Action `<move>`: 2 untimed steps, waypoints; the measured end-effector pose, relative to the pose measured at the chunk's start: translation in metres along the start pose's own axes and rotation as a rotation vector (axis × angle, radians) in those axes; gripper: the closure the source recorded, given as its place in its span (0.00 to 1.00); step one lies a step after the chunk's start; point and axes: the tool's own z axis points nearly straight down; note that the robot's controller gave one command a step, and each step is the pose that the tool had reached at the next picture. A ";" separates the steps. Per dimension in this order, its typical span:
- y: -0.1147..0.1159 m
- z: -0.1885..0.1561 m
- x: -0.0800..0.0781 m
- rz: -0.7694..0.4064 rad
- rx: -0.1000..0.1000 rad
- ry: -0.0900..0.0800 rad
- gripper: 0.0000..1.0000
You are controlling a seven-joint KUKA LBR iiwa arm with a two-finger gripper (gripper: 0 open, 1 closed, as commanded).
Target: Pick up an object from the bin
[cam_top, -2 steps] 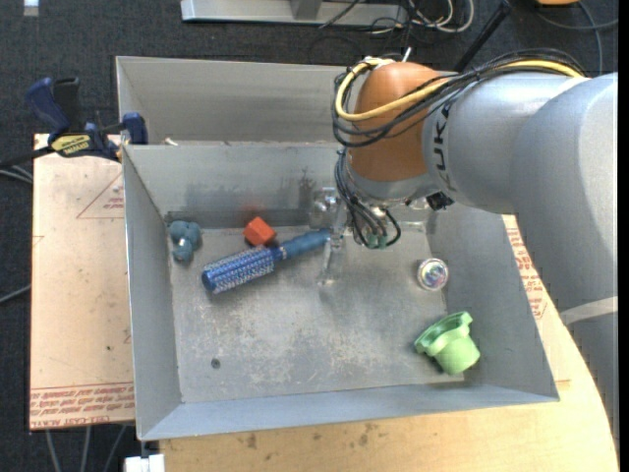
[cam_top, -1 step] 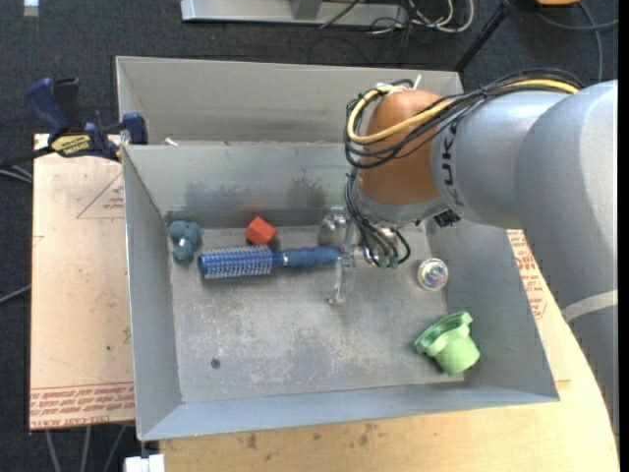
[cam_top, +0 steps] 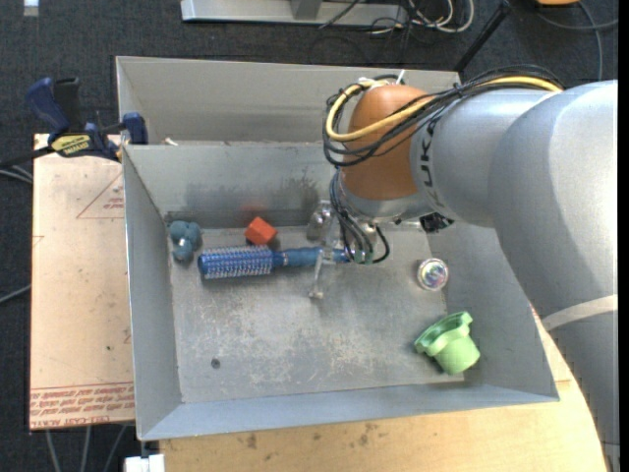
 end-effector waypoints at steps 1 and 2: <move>0.000 0.000 0.000 0.001 0.001 0.000 1.00; -0.014 -0.123 0.043 -0.006 0.000 -0.005 1.00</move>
Offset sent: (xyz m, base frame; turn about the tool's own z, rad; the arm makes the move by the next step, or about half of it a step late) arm 0.0000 0.0000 0.0000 0.0000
